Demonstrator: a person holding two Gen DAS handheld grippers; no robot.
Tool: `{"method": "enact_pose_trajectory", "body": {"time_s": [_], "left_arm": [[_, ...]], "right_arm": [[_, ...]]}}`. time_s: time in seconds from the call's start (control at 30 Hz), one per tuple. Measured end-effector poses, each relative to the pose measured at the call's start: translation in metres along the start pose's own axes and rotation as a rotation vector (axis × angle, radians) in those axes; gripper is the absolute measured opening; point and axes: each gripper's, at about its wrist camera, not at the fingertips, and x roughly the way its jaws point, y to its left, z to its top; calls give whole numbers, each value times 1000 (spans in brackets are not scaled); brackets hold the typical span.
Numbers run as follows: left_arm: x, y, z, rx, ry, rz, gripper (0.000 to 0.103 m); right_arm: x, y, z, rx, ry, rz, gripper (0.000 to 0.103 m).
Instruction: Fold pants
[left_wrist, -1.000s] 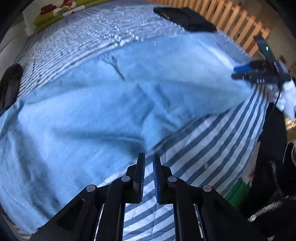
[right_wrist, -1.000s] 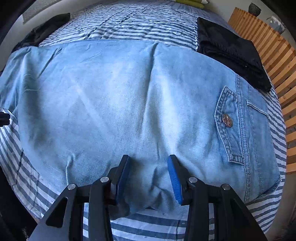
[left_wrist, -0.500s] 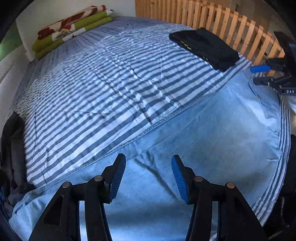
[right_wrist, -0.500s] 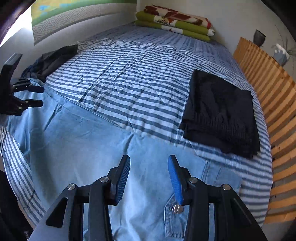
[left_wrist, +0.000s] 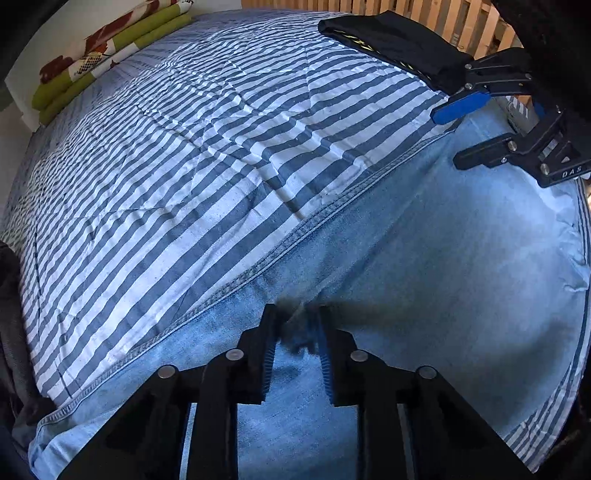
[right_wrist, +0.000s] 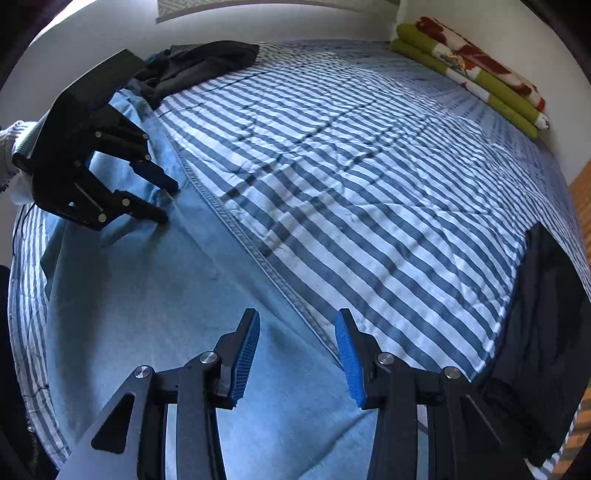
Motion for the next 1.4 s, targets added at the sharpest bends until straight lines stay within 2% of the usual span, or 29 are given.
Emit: {"method": "enact_pose_trajectory", "body": {"time_s": [0.2,0.27,0.3,0.43,0.5,0.67,0.8,0.9,0.97,1.03,1.07,1.1,1.13,1.2,1.3,1.4], "left_arm": [[-21,-10,-17,20,-19,13,5],[-26,-13,-19,28,-22,20,4],[-28,-15,-20,27,-23,22,4],[-40,-26,-22,34,-48,48,3],[-45,-25,-20,29,-66,53,3],[-54,-26,-9,22,-85,114,3],[-50,-22,11,2,-105,159,3],[-33,-16,22,29,-71,152,3],[-17,-15,21,37,-55,169,4],[-14,-16,22,46,-45,192,12],[-15,-14,23,21,-47,173,13],[-21,-8,23,-29,-46,129,18],[-30,-2,20,-76,-55,110,22],[-51,4,10,-128,-89,118,23],[-91,-4,-16,-178,-165,46,25],[-121,-36,-52,-183,-216,19,39]], "right_arm": [[18,15,7,-67,32,8,39],[24,18,6,-87,57,-5,38],[26,20,6,-90,64,-6,36],[24,24,1,-89,74,-47,11],[16,25,-1,-78,59,-60,7],[-2,28,3,-75,18,-124,6],[2,12,11,-7,13,-192,3],[11,-3,12,41,32,-181,3],[19,-5,10,38,40,-185,3],[32,-4,9,31,75,-213,6],[35,-4,8,30,93,-222,9],[32,-6,8,42,98,-229,16],[25,-8,7,57,87,-224,20],[0,-16,3,102,39,-216,22],[-48,-27,-18,208,-29,-221,22],[-84,-20,-59,277,-52,-199,23]]}}
